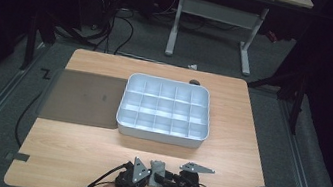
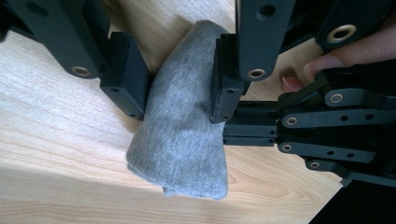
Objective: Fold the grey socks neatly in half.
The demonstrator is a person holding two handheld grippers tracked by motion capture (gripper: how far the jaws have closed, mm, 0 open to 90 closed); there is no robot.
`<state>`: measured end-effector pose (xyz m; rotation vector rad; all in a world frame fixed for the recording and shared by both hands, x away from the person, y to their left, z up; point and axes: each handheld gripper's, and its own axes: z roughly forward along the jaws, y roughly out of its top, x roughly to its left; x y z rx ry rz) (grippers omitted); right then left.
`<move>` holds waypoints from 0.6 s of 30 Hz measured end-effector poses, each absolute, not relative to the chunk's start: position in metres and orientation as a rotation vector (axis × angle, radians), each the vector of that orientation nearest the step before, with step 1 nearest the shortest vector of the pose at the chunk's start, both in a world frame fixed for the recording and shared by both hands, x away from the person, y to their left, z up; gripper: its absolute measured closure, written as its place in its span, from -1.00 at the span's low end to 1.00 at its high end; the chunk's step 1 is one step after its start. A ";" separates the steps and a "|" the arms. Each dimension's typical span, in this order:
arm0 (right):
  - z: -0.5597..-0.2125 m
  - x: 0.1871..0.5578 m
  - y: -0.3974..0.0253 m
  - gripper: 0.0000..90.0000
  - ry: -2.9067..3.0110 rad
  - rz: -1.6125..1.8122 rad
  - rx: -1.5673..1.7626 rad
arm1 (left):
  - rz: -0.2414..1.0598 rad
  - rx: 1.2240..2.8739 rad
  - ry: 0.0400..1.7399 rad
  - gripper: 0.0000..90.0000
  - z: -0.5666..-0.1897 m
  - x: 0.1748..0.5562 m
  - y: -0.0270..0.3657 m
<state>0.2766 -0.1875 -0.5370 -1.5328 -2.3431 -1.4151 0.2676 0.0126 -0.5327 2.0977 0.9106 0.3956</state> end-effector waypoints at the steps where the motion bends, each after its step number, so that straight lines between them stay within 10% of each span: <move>1: -0.537 0.277 -0.188 0.35 -2.343 -1.415 -1.533 | 0.396 2.098 0.911 1.00 -0.533 0.268 0.013; 18: -0.532 0.273 -0.186 0.60 -2.410 -1.454 -1.483 | 0.401 2.085 0.919 0.74 -0.532 0.270 0.016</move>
